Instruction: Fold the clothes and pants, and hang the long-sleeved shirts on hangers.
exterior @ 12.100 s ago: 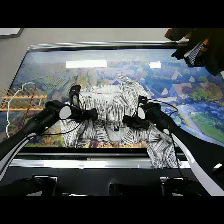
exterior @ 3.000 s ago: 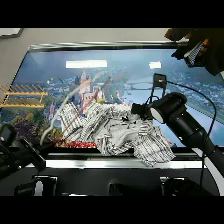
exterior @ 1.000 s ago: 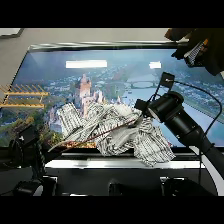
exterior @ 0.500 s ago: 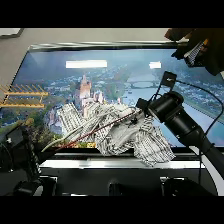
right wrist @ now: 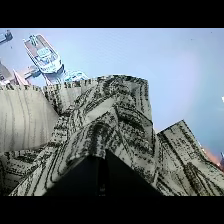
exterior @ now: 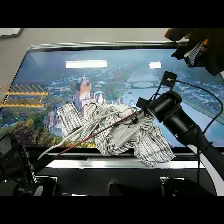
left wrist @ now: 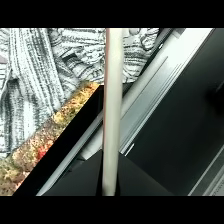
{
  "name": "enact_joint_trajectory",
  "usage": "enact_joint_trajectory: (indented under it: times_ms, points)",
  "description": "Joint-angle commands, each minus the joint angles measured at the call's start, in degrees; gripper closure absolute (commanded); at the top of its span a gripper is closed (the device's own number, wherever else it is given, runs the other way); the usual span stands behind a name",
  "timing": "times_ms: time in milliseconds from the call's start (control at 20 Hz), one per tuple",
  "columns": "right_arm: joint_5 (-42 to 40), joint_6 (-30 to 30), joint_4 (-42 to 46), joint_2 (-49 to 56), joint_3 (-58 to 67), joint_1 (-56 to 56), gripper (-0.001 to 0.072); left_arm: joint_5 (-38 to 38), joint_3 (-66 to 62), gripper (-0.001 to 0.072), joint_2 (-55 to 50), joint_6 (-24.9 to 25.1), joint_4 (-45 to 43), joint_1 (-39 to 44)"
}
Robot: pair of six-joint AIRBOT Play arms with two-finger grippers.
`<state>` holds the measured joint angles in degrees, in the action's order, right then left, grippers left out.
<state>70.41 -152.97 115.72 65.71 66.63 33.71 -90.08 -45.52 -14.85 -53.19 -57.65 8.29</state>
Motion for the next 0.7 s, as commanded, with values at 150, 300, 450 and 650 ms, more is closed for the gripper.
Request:
enact_joint_trajectory:
  times_ms: [150, 300, 450, 650]
  points:
    - [-0.15, -0.09, 0.0, 0.13, 0.0, 0.04, 0.0671, 0.07, 3.23, 0.0677, -0.07, -0.87, 5.2, 0.02]
    - [-0.02, -0.04, -0.28, 0.11, 0.02, 0.04, 0.0671, 1.27, 5.31, 0.0677, -0.31, -0.76, 5.11, 0.02]
    - [-0.17, -0.04, -0.66, -0.28, 0.02, 0.07, 0.0671, 2.29, 5.51, 0.0677, -1.77, 0.48, 4.5, 0.02]
    - [-0.31, -0.02, -1.81, -1.57, 0.02, 0.07, 0.0672, 5.73, 5.49, 0.0676, -5.22, 2.67, 3.69, 0.02]
